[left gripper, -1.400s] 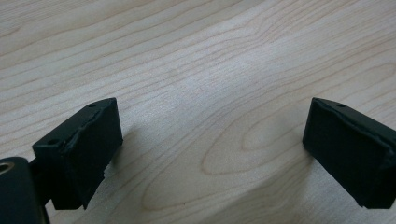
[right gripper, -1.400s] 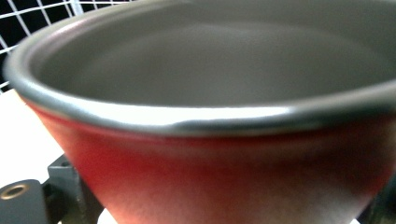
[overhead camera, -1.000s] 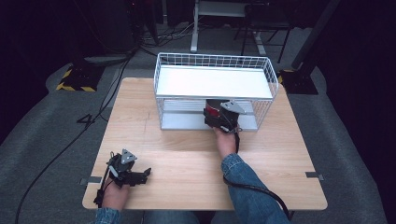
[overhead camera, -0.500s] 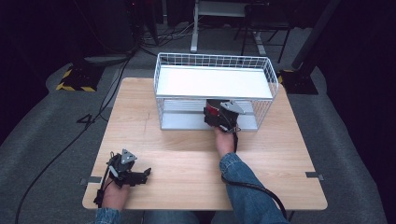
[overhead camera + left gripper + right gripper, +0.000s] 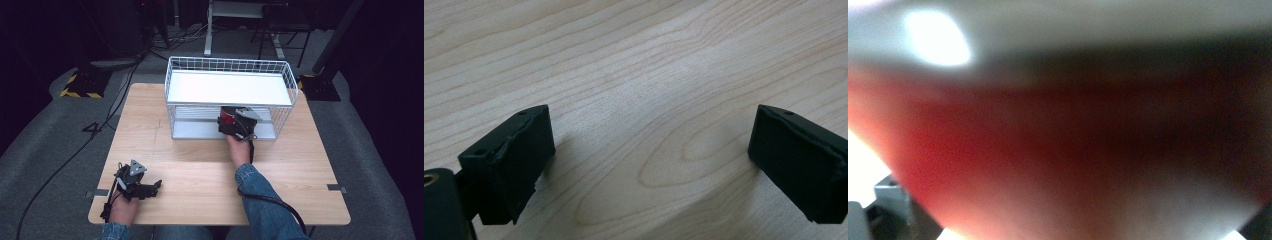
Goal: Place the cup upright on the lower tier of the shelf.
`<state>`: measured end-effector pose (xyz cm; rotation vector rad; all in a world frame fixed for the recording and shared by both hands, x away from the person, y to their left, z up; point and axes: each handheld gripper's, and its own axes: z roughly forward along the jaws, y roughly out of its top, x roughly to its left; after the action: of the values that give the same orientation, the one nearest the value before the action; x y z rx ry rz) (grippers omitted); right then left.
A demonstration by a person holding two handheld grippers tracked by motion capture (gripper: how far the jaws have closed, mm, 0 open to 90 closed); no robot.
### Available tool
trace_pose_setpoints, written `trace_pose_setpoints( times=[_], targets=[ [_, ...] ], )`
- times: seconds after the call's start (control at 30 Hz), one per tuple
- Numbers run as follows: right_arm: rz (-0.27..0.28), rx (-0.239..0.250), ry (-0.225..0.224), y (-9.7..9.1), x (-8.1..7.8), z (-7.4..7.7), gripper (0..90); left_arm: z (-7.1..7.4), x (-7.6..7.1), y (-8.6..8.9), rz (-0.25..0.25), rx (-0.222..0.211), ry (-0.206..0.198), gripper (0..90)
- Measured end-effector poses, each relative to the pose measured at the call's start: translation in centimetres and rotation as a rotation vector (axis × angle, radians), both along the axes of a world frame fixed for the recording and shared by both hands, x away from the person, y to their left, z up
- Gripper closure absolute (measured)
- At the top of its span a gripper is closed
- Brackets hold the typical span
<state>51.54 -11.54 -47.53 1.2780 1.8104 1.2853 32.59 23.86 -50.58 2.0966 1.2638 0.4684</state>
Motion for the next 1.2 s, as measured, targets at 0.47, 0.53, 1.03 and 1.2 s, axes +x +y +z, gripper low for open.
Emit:
trace_pose_setpoints(
  times=[0.47, 0.53, 1.03, 1.2],
  targets=[
    [0.041, -0.056, 0.026, -0.5, -1.6, -1.0, 0.0, 0.0, 0.1, 0.0, -0.014, -0.001, 0.006, 4.7],
    [0.055, -0.053, 0.022, -0.8, -2.2, -0.8, 0.0, 0.0, 0.1, 0.0, -0.015, -0.002, 0.007, 4.6],
    [0.118, -0.042, 0.002, -4.8, -6.6, 2.3, 0.0, 0.0, 0.1, 0.0, -0.015, 0.002, 0.004, 4.4],
    [0.128, -0.044, -0.007, -6.4, -7.9, 3.4, 0.0, 0.0, 0.1, -0.1, -0.014, 0.000, 0.002, 4.3]
  ],
)
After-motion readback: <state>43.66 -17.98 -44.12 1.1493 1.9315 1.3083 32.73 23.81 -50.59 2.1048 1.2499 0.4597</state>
